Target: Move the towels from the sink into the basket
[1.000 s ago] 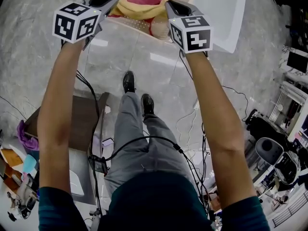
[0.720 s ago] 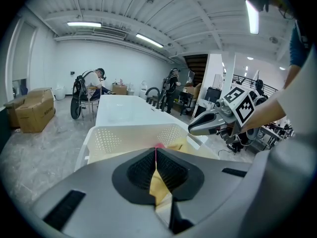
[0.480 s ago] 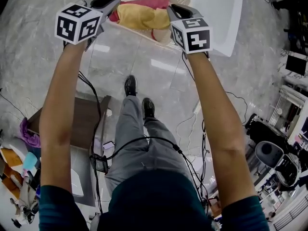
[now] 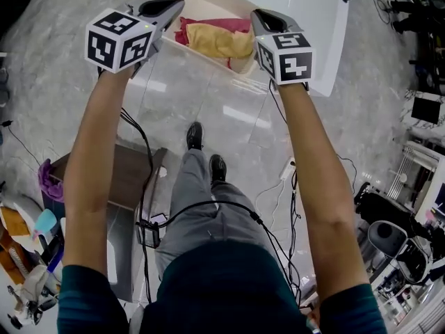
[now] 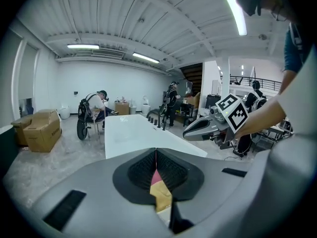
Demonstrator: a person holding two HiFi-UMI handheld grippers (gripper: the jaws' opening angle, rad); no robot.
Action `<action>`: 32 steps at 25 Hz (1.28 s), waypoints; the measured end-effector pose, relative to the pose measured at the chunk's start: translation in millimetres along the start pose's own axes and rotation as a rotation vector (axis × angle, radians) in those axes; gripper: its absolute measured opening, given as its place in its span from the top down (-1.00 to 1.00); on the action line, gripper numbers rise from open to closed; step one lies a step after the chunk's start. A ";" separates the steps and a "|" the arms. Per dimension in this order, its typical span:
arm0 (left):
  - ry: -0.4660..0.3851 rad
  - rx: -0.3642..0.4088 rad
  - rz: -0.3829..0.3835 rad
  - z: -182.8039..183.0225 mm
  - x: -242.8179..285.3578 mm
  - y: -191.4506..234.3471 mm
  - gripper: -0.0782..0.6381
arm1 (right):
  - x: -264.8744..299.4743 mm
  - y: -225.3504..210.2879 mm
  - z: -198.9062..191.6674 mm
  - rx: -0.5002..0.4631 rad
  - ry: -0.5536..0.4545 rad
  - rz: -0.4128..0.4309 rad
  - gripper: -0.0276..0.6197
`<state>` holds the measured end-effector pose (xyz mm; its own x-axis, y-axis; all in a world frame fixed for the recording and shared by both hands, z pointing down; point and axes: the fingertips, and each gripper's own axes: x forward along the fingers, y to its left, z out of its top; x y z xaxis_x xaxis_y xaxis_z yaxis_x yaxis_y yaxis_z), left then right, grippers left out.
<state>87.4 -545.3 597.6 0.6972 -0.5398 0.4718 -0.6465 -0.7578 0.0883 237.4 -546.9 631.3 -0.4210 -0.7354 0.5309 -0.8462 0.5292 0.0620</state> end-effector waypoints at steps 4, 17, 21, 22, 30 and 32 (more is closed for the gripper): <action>-0.050 0.013 0.031 35.7 -31.0 -4.6 0.76 | -27.1 1.5 38.3 -0.022 -0.064 0.005 0.88; -0.239 0.070 0.137 166.1 -170.3 -38.0 0.76 | -148.8 41.4 188.6 -0.096 -0.300 0.116 0.89; -0.301 0.096 0.179 195.6 -219.4 -60.5 0.76 | -193.0 66.4 224.8 -0.144 -0.354 0.176 0.89; -0.315 0.102 0.188 201.1 -231.1 -67.4 0.76 | -204.9 72.5 232.0 -0.161 -0.366 0.187 0.89; -0.387 0.179 0.255 238.1 -324.3 -125.7 0.76 | -291.1 121.0 289.1 -0.260 -0.485 0.268 0.89; -0.401 0.196 0.275 243.6 -348.2 -140.4 0.76 | -310.0 134.5 298.8 -0.284 -0.508 0.287 0.89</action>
<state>10.9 -340.2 207.2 0.5985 -0.7973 0.0783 -0.7790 -0.6020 -0.1753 156.5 -374.1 222.5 -0.7785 -0.6198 0.0983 -0.5871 0.7747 0.2347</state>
